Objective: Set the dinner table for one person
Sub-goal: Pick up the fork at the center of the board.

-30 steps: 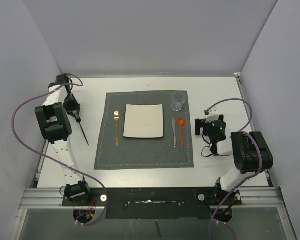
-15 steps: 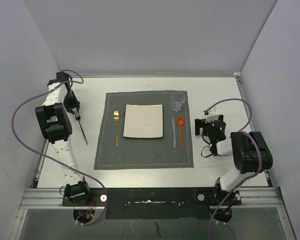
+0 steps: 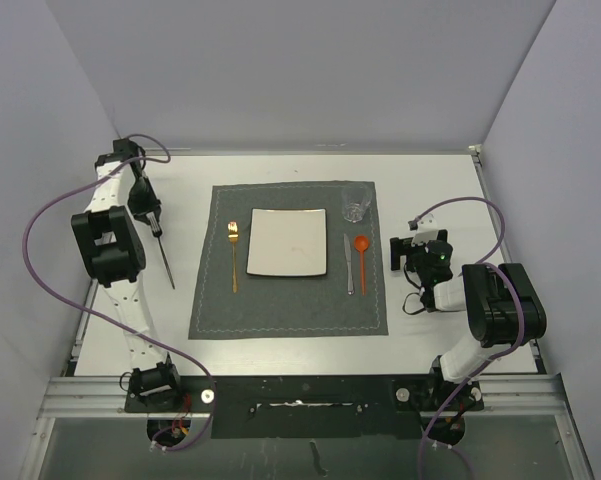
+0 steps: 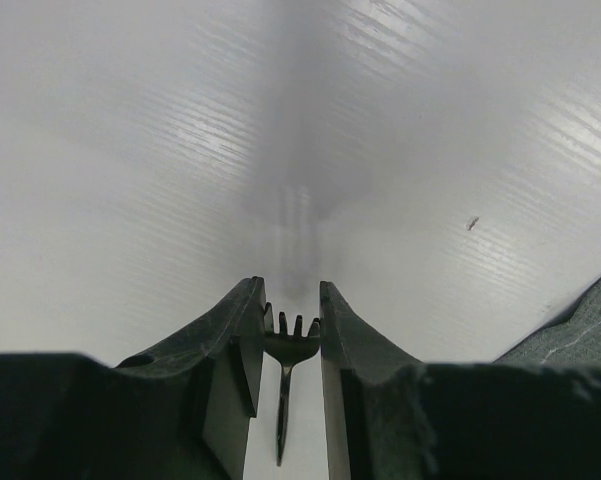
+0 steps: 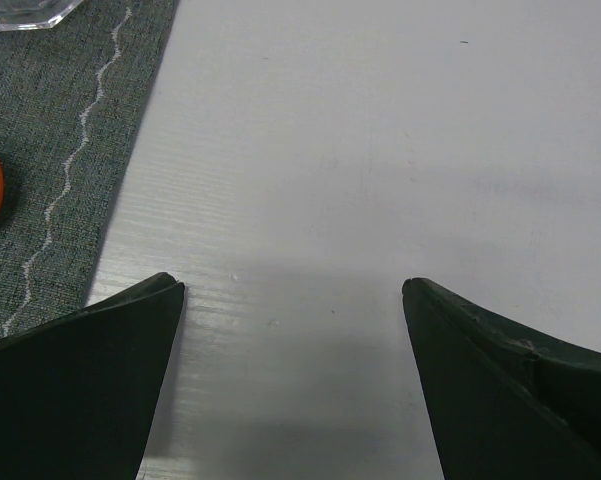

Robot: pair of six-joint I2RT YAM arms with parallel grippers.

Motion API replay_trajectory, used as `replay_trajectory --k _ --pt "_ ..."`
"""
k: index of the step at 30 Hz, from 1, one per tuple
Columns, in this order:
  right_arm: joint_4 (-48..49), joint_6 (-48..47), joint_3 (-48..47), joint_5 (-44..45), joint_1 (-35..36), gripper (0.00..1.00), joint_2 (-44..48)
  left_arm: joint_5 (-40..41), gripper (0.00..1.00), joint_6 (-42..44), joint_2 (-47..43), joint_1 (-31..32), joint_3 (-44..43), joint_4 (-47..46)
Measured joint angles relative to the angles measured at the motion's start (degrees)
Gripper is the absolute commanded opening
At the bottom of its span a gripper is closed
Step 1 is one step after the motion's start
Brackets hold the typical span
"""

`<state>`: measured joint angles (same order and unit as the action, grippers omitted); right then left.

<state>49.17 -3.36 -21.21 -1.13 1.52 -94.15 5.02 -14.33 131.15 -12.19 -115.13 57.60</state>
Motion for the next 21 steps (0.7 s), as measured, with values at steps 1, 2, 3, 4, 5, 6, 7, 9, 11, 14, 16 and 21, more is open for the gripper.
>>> replay_trajectory --k 1,2,3,4,5,6,7,9,11,14,16,21 --pt "0.0 0.0 0.0 0.0 0.0 0.98 0.0 -0.2 0.0 0.0 0.0 0.1 0.0 0.2" --pt "0.0 0.0 0.0 0.0 0.0 0.98 0.0 -0.5 0.0 0.1 -0.1 0.1 0.0 0.4" --pt "0.0 0.0 0.0 0.0 0.0 0.98 0.0 -0.7 0.0 0.1 -0.1 0.3 0.0 0.6" --pt "0.0 0.0 0.0 0.0 0.0 0.98 0.0 -0.9 0.0 0.2 -0.2 0.4 -0.1 0.9" --pt "0.0 0.0 0.0 0.0 0.0 0.98 0.0 -1.0 0.0 0.3 -0.2 0.6 -0.4 1.3" --pt "0.0 0.0 0.0 0.0 0.0 0.98 0.0 -1.2 0.0 0.5 -0.2 0.9 -0.8 1.7" --pt "0.0 0.0 0.0 0.0 0.0 0.98 0.0 -1.4 0.0 0.6 -0.2 1.1 -1.3 2.1" --pt "0.0 0.0 0.0 0.0 0.0 0.98 0.0 -1.9 0.0 1.0 -0.2 1.6 -2.6 3.0" --pt "0.0 0.0 0.0 0.0 0.0 0.98 0.0 -2.4 0.0 1.3 -0.3 2.1 -3.7 3.5" --pt "0.0 0.0 0.0 0.0 0.0 0.98 0.0 -3.3 0.0 1.6 -1.0 2.8 -4.3 3.9" --pt "0.0 0.0 0.0 0.0 0.0 0.98 0.0 -4.0 0.0 1.7 -1.6 2.9 -4.3 4.3" --pt "0.0 0.0 0.0 0.0 0.0 0.98 0.0 -5.3 0.0 2.6 -1.9 3.2 -4.7 4.9"
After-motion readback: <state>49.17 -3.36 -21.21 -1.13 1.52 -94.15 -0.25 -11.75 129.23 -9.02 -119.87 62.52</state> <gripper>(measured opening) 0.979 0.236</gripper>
